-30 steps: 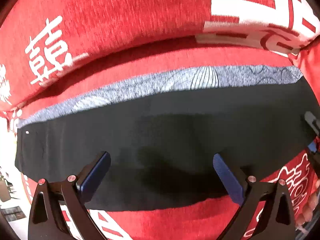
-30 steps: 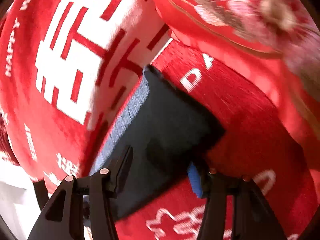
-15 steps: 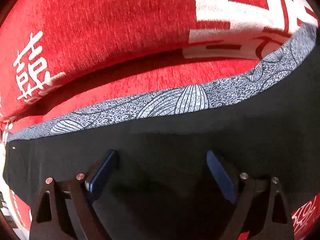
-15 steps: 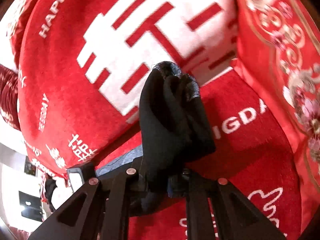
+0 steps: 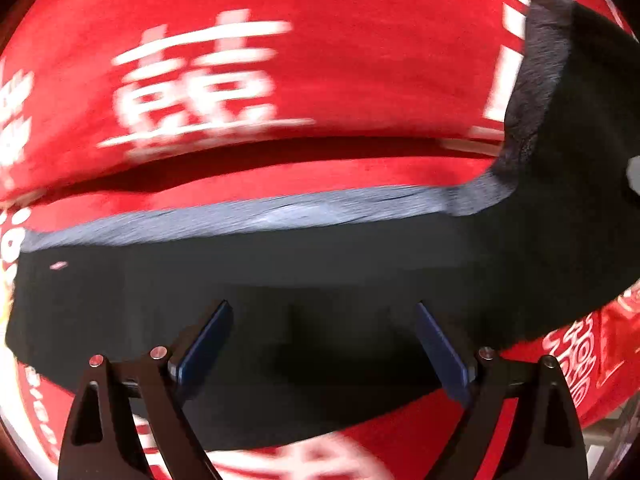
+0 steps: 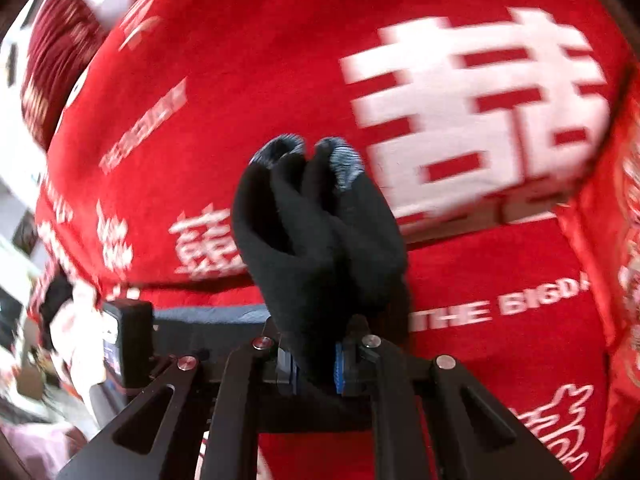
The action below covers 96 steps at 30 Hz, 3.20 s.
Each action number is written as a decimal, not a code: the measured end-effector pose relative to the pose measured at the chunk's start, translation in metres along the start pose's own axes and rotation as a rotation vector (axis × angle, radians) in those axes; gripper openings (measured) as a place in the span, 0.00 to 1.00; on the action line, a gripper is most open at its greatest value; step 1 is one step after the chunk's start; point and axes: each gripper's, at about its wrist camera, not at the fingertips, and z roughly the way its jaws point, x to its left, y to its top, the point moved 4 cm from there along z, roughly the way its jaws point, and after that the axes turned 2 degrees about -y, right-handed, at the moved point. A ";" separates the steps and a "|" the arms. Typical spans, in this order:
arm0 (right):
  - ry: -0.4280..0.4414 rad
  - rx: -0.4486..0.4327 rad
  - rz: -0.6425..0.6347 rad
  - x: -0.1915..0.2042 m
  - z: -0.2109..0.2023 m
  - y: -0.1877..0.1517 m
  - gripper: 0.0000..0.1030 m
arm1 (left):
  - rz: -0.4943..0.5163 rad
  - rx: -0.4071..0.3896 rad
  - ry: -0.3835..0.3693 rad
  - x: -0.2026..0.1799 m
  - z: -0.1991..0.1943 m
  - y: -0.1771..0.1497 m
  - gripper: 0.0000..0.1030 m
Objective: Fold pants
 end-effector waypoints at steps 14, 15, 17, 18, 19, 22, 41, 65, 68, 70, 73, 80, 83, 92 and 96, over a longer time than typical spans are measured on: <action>-0.397 0.269 -0.701 0.186 0.126 -0.155 0.47 | -0.118 0.082 0.123 0.195 -0.032 -0.091 0.90; -0.353 0.276 -0.661 0.186 0.113 -0.153 0.49 | -0.107 0.081 0.108 0.194 -0.032 -0.090 0.90; -0.258 0.284 -0.501 0.176 0.088 -0.140 0.50 | -0.082 0.078 0.069 0.185 -0.021 -0.080 0.90; -0.208 0.286 -0.400 0.166 0.079 -0.134 0.50 | -0.065 0.078 0.043 0.178 -0.023 -0.076 0.90; -0.158 0.289 -0.284 0.157 0.073 -0.127 0.50 | -0.050 0.077 0.015 0.167 -0.017 -0.066 0.90; -0.023 0.315 0.115 0.109 0.070 -0.115 0.50 | -0.008 0.070 -0.094 0.127 -0.008 -0.044 0.90; 0.293 0.356 0.745 0.038 0.112 -0.121 0.05 | -0.007 0.145 -0.164 0.077 0.014 -0.049 0.90; -0.041 0.350 0.121 -0.004 0.100 -0.019 0.25 | 0.090 0.113 -0.017 0.011 0.037 0.018 0.90; -0.067 0.450 0.090 -0.009 0.126 -0.038 0.25 | 0.069 0.219 0.052 0.020 0.070 -0.004 0.90; -0.082 0.453 0.066 -0.006 0.128 -0.053 0.25 | -0.004 0.221 0.009 0.033 0.073 -0.017 0.97; -0.091 0.422 0.008 0.002 0.119 -0.066 0.25 | -0.073 0.234 -0.001 0.049 0.068 -0.029 1.00; -0.065 0.485 -0.049 0.028 0.118 -0.067 0.34 | -0.115 0.241 0.091 0.063 0.044 -0.036 1.00; -0.067 0.500 -0.078 0.039 0.113 -0.068 0.36 | -0.135 0.240 0.102 0.072 0.033 -0.043 1.00; -0.034 0.519 -0.117 0.101 0.123 -0.084 0.37 | -0.117 0.238 0.103 0.109 0.004 -0.067 1.00; -0.029 0.531 -0.133 0.126 0.126 -0.090 0.37 | -0.127 0.238 0.112 0.130 -0.007 -0.074 1.00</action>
